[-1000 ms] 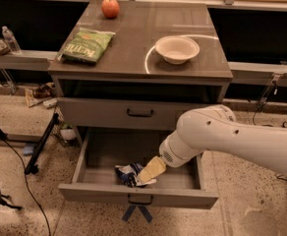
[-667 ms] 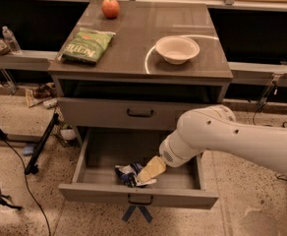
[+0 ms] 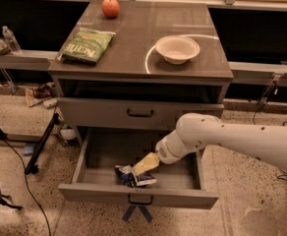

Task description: Pick blue chip bag from middle drawer and place on counter

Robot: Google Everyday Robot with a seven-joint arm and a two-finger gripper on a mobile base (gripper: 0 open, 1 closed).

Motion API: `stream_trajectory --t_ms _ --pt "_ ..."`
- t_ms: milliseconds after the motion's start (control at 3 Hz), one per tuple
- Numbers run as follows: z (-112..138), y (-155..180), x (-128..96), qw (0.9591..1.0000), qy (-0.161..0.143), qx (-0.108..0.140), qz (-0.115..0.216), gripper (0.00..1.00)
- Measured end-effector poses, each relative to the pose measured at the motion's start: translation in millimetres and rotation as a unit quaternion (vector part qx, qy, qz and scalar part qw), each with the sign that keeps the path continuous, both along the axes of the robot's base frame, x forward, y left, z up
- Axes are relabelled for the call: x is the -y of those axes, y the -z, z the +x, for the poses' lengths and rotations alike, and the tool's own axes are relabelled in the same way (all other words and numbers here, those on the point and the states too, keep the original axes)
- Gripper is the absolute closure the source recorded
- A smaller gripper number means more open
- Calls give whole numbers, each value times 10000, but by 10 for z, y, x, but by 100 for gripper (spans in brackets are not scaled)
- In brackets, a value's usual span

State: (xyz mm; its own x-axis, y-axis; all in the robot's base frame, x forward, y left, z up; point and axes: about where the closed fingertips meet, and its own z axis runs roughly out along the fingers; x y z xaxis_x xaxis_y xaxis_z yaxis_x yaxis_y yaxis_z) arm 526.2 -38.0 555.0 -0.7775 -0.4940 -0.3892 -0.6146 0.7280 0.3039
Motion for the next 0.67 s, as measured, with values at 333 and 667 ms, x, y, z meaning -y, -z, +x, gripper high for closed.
stream_trajectory --t_ms 333,667 --pt "183 321 -142 9995 78 -176 255 0" --pt "260 598 -254 9986 196 -290 408 0"
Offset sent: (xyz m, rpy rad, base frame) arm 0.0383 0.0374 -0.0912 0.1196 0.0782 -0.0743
